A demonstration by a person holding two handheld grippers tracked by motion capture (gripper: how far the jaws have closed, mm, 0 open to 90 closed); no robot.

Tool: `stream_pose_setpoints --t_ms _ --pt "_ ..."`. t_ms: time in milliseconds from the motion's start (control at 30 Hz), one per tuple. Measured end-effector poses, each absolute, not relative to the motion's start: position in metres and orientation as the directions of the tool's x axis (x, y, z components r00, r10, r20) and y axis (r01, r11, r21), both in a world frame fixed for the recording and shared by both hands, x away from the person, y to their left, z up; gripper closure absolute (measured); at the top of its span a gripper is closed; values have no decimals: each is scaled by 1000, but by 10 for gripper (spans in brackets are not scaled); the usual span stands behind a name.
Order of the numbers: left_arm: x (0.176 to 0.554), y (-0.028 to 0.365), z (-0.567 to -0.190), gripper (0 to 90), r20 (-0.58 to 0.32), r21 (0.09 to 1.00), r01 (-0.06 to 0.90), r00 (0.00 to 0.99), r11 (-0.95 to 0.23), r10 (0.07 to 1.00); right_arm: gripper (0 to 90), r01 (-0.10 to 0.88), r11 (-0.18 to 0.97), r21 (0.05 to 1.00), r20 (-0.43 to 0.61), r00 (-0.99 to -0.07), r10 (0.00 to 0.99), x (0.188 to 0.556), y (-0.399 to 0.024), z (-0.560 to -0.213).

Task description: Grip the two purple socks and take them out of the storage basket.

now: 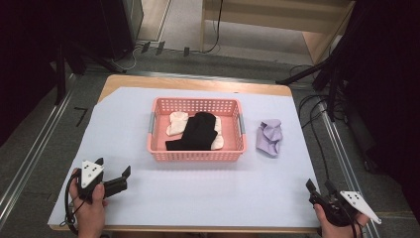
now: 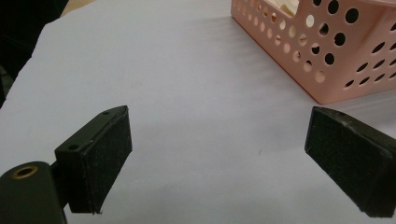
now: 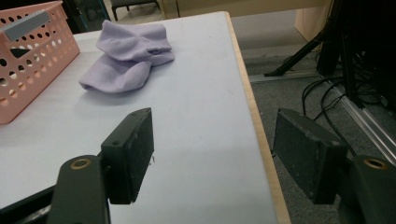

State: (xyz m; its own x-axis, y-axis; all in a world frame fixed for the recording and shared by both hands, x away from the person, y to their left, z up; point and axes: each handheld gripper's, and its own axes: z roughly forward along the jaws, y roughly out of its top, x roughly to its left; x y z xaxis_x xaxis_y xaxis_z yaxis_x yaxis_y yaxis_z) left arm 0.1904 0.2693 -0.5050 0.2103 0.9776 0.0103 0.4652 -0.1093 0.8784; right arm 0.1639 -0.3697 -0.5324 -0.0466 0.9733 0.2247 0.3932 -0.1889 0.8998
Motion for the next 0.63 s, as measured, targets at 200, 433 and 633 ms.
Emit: stream_pose_setpoints --t_ms 200,433,633 --pt "191 268 -505 82 12 879 463 211 -111 977 296 398 -172 901 210 -54 976 159 -370 -548" --pt "191 267 -505 82 28 876 466 209 -124 978 319 398 -197 896 230 -35 973 157 -365 -547" --pt "190 268 -505 82 27 881 458 207 -121 978 321 379 -208 902 235 -27 972 155 -363 -544"
